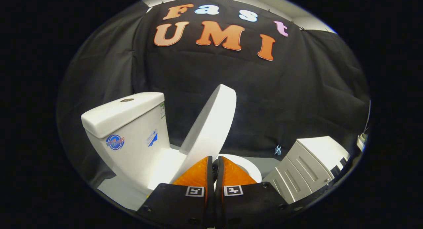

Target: Open the toilet lid.

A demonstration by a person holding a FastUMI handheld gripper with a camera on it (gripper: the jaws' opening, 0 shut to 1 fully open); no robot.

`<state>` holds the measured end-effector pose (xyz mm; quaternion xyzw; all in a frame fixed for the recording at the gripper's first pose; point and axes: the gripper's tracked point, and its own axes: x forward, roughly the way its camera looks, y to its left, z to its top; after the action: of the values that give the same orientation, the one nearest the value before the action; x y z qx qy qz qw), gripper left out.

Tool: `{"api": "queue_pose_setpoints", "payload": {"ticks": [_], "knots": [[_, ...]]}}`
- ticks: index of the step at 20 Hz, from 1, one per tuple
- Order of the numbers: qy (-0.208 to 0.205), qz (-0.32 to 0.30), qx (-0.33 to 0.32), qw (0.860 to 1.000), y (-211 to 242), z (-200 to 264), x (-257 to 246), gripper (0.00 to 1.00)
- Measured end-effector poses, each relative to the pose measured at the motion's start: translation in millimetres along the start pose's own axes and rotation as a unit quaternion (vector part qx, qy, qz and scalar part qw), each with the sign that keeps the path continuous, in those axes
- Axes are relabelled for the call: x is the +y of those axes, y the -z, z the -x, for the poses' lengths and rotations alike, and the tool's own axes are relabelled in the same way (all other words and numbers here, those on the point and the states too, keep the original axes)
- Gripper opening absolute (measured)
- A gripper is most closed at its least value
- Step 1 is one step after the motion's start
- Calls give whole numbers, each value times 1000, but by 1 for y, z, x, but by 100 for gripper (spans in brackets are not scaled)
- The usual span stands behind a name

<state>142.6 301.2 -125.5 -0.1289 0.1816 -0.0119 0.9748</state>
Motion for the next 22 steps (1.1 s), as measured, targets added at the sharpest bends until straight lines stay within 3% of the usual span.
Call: {"api": "queue_pose_setpoints", "payload": {"ticks": [22], "knots": [[-30,48,-45,997,-39,13,126,8]]}}
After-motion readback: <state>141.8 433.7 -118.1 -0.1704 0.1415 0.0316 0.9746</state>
